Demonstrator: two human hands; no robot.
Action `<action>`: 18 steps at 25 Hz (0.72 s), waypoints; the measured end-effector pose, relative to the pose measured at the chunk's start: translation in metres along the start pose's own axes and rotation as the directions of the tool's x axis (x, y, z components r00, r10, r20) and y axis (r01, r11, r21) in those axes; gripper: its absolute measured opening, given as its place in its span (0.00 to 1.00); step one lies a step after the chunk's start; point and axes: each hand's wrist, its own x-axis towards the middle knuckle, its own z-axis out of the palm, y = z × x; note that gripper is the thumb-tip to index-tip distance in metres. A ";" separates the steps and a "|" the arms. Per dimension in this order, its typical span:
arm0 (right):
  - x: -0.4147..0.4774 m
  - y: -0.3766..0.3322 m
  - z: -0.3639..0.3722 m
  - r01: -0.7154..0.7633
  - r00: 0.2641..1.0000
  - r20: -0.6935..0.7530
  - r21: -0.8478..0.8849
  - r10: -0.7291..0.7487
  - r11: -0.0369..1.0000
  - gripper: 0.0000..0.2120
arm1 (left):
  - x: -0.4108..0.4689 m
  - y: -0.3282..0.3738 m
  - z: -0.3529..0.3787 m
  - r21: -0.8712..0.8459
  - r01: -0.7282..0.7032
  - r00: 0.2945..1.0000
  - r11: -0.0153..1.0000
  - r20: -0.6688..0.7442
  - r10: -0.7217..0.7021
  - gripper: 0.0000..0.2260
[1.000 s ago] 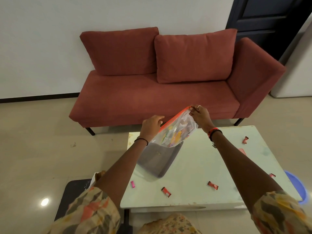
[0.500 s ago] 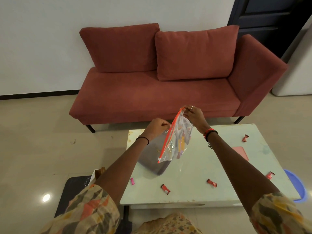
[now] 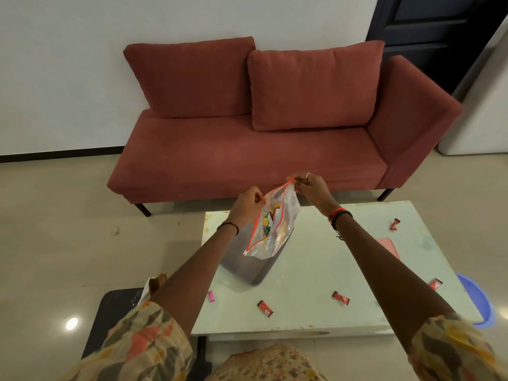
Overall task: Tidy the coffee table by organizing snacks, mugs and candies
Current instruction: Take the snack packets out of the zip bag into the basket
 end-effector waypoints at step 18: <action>-0.057 0.039 0.060 0.729 0.613 0.716 -0.675 -0.334 -0.111 0.05 | -0.022 -0.077 -0.034 -0.101 0.012 0.973 0.995 -0.227 -0.035 0.04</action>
